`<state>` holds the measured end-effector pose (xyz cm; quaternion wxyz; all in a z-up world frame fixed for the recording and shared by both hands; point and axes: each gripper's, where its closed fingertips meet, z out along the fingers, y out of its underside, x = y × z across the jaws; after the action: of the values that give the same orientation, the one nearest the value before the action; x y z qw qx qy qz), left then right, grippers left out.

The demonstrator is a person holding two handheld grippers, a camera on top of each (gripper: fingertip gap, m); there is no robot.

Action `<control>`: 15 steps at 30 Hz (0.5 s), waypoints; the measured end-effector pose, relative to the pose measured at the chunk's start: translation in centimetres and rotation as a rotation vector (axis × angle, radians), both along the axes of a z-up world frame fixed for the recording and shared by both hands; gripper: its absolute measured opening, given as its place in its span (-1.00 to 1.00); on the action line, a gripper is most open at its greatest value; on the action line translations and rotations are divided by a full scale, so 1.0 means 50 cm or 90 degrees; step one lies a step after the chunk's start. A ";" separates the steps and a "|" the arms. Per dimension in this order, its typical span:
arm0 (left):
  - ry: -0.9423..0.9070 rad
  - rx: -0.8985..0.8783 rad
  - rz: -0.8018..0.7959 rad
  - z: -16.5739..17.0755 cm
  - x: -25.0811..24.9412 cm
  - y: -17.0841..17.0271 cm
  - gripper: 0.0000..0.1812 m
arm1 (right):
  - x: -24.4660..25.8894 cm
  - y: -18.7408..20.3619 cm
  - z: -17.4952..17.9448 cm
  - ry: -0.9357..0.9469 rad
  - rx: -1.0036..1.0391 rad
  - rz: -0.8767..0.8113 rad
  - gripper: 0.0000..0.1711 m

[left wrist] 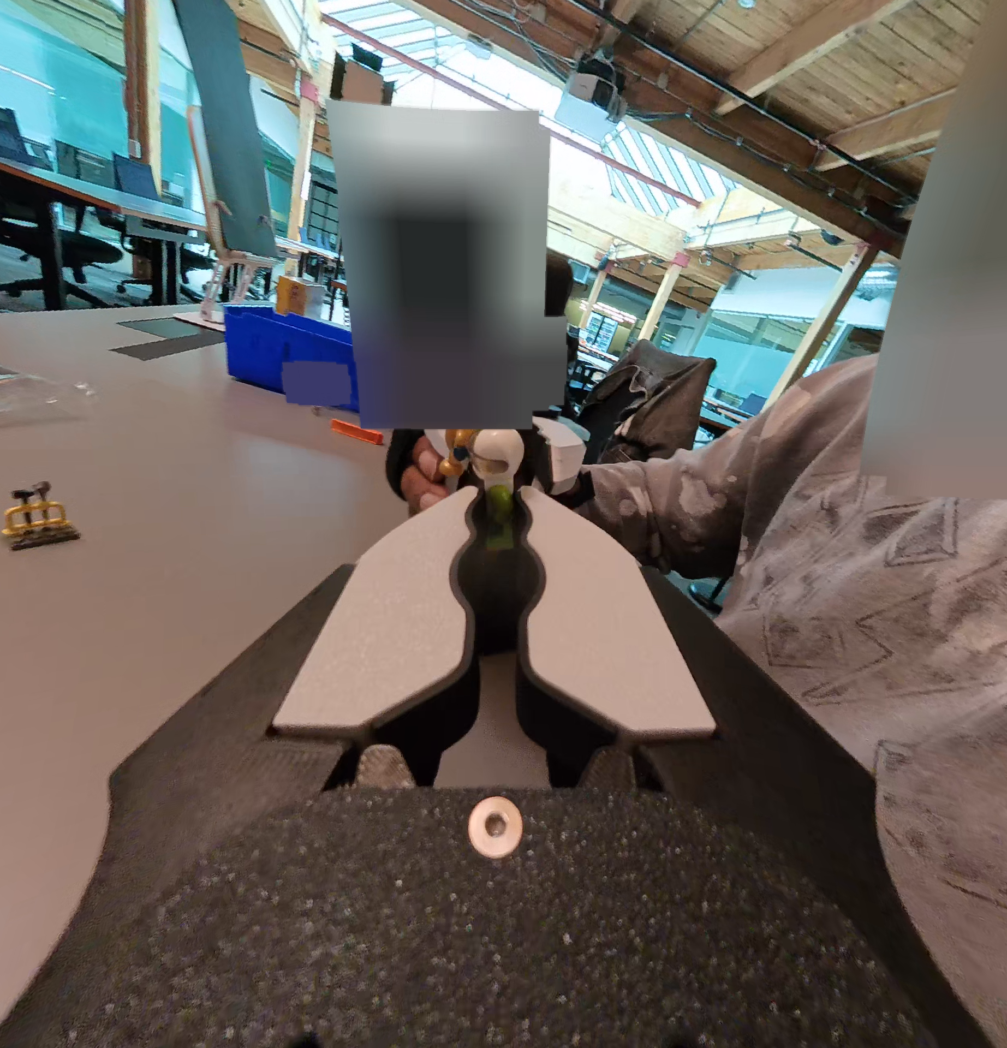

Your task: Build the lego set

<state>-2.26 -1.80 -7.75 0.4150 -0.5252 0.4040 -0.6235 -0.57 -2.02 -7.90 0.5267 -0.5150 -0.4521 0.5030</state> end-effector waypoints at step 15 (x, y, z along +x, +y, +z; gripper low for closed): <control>0.032 0.014 0.064 -0.054 -0.013 0.049 -0.91 | -0.011 0.060 -0.106 -0.211 -0.039 -0.059 -0.59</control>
<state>-2.90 0.67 -10.46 0.4414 -0.5557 0.3942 -0.5840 -1.14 0.96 -13.22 0.4519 -0.6268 -0.4931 0.3997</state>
